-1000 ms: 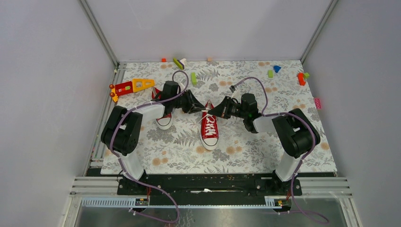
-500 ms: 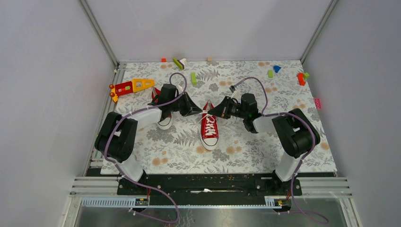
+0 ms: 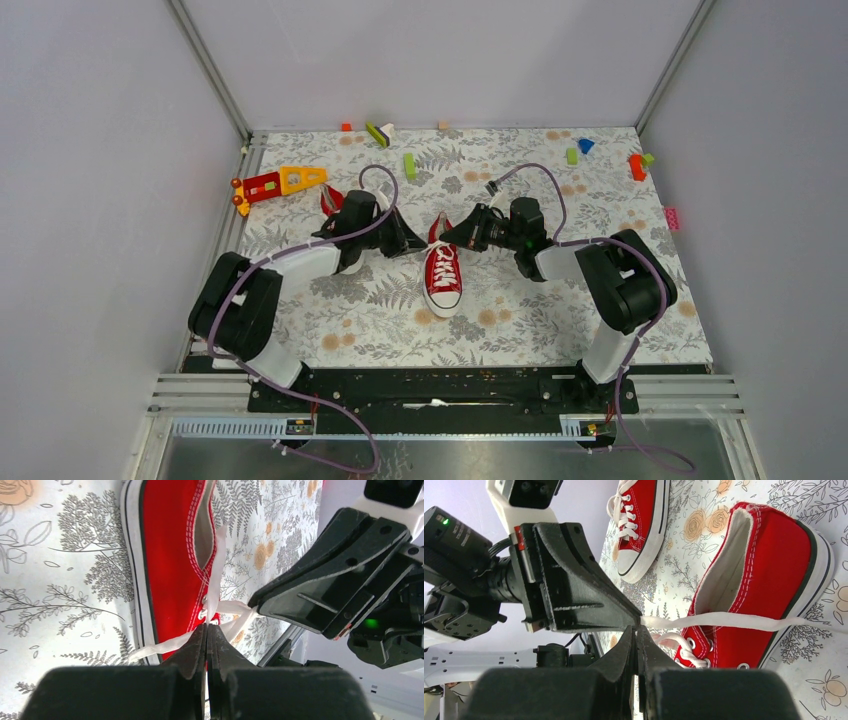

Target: Tie the shoes

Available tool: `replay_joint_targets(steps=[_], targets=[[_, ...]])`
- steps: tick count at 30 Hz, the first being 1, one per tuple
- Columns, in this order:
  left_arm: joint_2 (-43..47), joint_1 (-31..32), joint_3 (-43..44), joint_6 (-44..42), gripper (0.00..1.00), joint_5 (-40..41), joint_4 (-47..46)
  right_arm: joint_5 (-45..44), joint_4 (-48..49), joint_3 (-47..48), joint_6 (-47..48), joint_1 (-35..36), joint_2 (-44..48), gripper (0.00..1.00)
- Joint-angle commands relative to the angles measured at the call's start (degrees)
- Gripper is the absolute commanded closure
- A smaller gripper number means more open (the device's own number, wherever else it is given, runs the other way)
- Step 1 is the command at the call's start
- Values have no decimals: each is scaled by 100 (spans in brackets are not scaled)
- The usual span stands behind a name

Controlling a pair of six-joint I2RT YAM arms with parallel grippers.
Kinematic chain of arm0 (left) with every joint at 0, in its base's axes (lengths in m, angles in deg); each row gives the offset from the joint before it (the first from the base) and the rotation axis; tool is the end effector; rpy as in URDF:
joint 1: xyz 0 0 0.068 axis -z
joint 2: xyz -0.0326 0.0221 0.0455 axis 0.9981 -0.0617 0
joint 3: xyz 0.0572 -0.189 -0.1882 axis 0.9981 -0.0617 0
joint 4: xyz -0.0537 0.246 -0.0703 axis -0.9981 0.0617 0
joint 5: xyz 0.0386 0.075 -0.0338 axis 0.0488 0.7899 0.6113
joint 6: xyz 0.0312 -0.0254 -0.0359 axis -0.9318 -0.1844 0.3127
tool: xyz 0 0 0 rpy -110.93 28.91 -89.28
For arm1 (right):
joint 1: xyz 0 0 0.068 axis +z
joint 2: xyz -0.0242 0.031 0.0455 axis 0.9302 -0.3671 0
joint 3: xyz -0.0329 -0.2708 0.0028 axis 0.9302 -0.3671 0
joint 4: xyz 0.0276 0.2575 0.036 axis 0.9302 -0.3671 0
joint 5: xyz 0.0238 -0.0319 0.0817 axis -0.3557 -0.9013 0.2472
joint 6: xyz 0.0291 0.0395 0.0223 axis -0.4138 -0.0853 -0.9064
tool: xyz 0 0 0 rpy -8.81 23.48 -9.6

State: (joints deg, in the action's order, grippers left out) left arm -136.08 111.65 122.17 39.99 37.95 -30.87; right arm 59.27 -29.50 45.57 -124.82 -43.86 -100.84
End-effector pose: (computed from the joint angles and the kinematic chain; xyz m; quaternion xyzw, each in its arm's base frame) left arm 0.2885 -0.1546 0.1901 -0.0694 0.8653 -0.4451 0.2197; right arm 0.3041 0.1638 0.1715 -0.0432 0.7482 0.5746 0.3289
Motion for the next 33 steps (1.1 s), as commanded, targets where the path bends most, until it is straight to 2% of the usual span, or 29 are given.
replay_joint_targets(steps=[1, 10, 21, 33], targets=[[362, 270, 138, -255, 99, 506, 94, -16, 235, 118, 15, -73, -51, 100], [695, 537, 458, -692, 99, 1329, 794, -24, 179, 153, 16, -75, -85, 100], [562, 1135, 954, -1021, 100, 1936, 1263, -33, 156, 168, 7, -70, -108, 100], [649, 1798, 1228, -1361, 100, 3030, 1872, -33, 134, 190, 6, -72, -113, 100]])
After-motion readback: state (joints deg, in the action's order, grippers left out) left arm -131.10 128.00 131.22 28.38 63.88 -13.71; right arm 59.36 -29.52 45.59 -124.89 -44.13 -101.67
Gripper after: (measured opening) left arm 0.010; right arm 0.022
